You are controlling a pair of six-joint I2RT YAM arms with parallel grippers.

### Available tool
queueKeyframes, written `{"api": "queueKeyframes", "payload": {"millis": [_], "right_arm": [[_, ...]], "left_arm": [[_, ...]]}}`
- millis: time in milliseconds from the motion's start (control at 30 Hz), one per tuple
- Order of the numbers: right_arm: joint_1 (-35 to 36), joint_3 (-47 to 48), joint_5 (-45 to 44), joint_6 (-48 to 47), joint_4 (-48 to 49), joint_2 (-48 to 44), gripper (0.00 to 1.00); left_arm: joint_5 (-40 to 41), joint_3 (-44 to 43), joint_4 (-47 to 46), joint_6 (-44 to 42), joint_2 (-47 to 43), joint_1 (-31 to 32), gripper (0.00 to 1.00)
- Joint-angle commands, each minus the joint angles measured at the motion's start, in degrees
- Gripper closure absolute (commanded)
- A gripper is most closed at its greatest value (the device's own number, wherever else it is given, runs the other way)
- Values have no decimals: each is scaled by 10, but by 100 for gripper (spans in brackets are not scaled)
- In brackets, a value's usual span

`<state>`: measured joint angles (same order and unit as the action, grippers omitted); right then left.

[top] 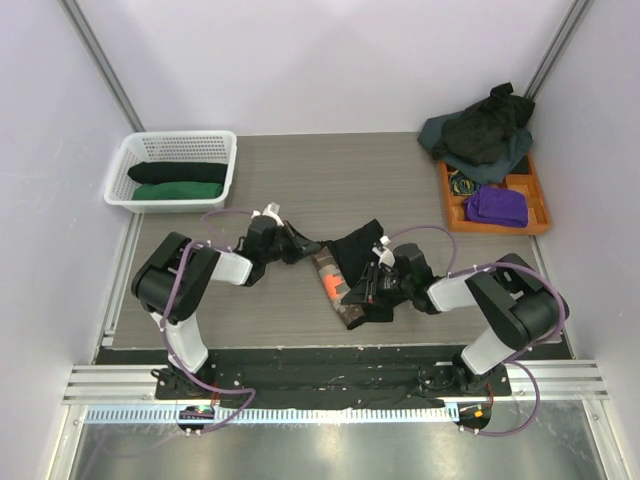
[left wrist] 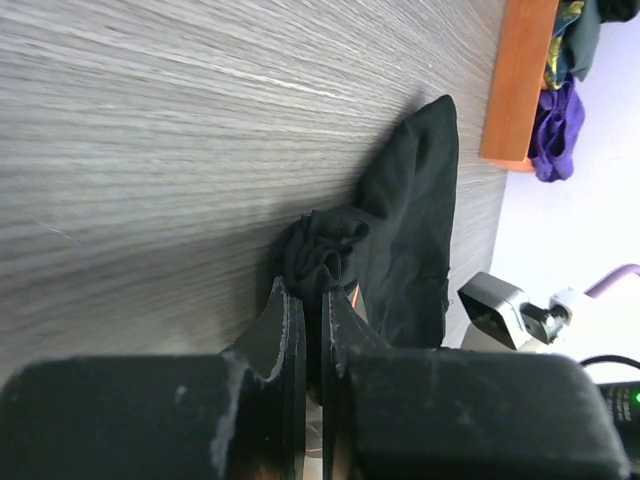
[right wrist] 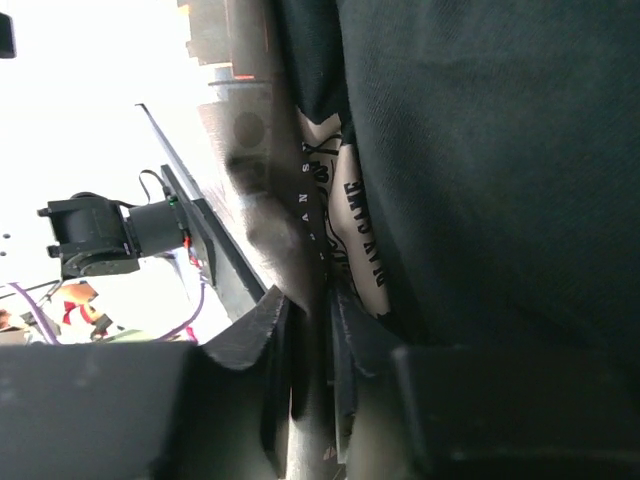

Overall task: Roll the t-shirts
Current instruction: Roll the T-shirt to the center of the board.

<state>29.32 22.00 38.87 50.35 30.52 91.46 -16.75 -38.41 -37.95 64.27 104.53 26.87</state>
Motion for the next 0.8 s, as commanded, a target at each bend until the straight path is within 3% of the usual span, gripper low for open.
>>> {"api": "queueKeyframes", "payload": {"millis": [0,133,233,400,533,700,767], "right_arm": [[-2,-23,-48,-53,-109,-43,74],[-2,-24,-66,-73,-186,-106,73],[-2,-21,-78,-86,-234,-152,62],[-2,-20,-91,-97,-274,-195,61],[-2,-29,-86,-93,-281,-207,74],[-2,-54,-86,-88,-270,-205,76],[-2,-62,-95,-88,-261,-185,84]], "left_arm": [[58,-36,62,-38,-42,8,100],[69,-42,77,-48,-54,11,100],[78,-50,100,-61,-59,15,100],[81,-58,111,-66,-57,20,100],[82,-64,116,-68,-54,20,100],[85,-69,125,-72,-52,21,100],[81,-73,128,-73,-50,21,100]]}}
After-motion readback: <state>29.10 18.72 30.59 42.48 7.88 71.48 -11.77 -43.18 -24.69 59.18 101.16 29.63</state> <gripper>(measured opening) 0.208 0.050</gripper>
